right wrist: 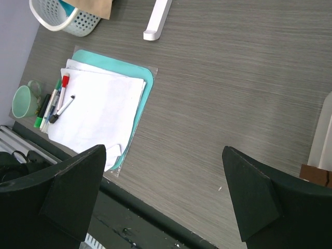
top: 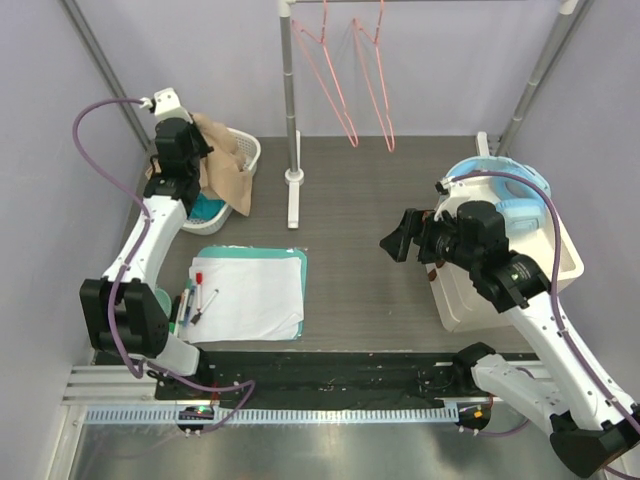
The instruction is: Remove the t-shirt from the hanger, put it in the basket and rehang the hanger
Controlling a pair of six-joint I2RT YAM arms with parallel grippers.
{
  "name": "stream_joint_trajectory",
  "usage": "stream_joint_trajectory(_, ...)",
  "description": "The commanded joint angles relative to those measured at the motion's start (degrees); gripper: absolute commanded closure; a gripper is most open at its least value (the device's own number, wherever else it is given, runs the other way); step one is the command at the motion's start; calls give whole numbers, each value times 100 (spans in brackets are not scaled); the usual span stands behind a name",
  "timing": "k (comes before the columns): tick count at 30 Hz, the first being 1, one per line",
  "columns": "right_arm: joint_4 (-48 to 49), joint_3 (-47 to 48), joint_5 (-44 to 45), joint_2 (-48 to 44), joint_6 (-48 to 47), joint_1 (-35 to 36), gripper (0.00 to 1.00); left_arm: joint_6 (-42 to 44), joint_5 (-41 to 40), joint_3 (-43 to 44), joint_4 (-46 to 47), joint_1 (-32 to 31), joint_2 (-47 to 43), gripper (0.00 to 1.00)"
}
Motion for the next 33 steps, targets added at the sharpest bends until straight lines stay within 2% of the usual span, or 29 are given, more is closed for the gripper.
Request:
stream_joint_trajectory(1, 169, 186, -215, 118, 0, 8, 0, -179, -166, -382, 801, 10, -539, 100)
stream_joint_trajectory(14, 318, 88, -232, 171, 202, 8, 0, -1057, 458, -726, 433, 238, 111, 100)
stream_joint_trajectory(19, 318, 106, -197, 189, 185, 8, 0, -1655, 906, -709, 310, 458, 366, 100)
stream_joint_trajectory(27, 345, 88, -109, 180, 158, 16, 0, -2262, 2109, 178, -674, 809, 1524, 100)
stream_joint_trajectory(30, 353, 88, -135, 180, 149, 8, 0, -2403, 2224, 328, -588, 871, 1728, 100)
stream_joint_trajectory(33, 345, 123, -127, 145, 149, 8, 0, -2577, 2207, 802, -920, 1046, 2009, 100)
